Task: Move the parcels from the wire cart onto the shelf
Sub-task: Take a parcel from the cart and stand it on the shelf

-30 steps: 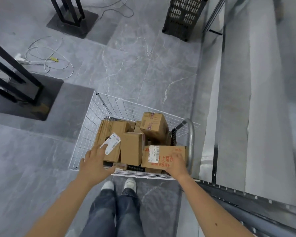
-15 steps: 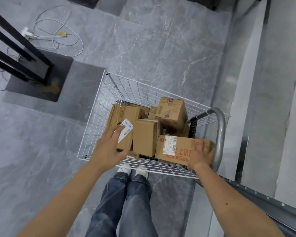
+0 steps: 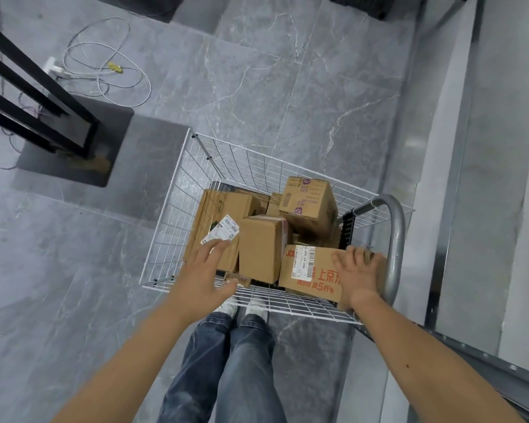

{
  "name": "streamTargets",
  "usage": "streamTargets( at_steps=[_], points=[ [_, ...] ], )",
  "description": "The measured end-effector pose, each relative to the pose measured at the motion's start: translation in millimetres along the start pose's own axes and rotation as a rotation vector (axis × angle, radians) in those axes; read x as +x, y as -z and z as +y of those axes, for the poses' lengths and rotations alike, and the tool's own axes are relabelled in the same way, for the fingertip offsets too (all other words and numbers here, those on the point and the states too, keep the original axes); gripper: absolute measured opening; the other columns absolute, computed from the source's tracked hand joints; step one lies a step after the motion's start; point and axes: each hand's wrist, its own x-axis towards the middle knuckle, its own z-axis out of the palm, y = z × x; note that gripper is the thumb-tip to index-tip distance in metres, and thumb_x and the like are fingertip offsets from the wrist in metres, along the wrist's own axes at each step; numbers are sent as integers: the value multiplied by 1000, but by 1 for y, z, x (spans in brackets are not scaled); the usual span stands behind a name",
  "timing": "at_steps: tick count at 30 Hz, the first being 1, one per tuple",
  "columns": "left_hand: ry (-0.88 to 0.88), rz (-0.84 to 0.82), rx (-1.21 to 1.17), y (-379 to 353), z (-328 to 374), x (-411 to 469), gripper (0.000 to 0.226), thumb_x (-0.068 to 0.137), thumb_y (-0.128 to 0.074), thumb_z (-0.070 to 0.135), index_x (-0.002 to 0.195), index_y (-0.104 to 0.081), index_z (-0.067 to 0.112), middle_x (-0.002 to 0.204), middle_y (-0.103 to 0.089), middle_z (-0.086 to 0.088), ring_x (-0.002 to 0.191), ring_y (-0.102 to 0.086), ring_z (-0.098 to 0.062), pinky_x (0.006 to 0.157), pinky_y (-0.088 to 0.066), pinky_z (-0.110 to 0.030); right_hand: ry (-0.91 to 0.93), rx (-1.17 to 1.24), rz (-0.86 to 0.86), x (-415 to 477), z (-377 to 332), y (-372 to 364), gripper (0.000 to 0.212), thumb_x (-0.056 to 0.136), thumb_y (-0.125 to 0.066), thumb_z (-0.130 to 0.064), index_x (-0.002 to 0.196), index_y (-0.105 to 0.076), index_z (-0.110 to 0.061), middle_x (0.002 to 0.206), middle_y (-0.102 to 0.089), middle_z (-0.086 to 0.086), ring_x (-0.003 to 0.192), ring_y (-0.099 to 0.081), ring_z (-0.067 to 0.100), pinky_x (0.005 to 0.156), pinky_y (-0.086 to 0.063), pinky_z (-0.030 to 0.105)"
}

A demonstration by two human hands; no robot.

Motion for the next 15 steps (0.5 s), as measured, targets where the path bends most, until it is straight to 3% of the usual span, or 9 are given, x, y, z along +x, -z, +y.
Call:
streamTargets(
  at_steps=[5,9,13,15],
  points=[
    [5,-59,-20,9,24,-10,91,67,-31,67,146,-23,23,150,-23,5,136,-28,-21,109,-33,-44,-4,220,32,-22,13,32,123,60,-74,-62,151,-1,-22,152,-1,23,141,-1,44,111,-14,62],
    [-20,-151,21,20,46,-21,91,68,-27,66,147,-19,22,152,-19,4,134,-32,-20,108,-34,-39,37,387,105,-44,18,57,122,55,-73,-66,150,-5,-26,149,-10,21,137,-9,42,110,-26,56],
    [15,-173,-6,30,65,-29,68,94,-45,42,148,-14,17,154,-19,-2,136,-30,-20,107,-31,-33,10,696,120,-66,4,87,122,49,-65,-72,147,-5,-32,145,-11,18,136,-8,42,109,-25,60],
    [75,-180,-191,39,79,-35,64,97,-45,35,148,-13,14,150,-27,-5,134,-34,-18,103,-30,-27,-41,912,146,-79,-4,99,120,48,-67,-70,146,-8,-34,142,-16,16,134,-13,40,108,-28,56]
  ],
)
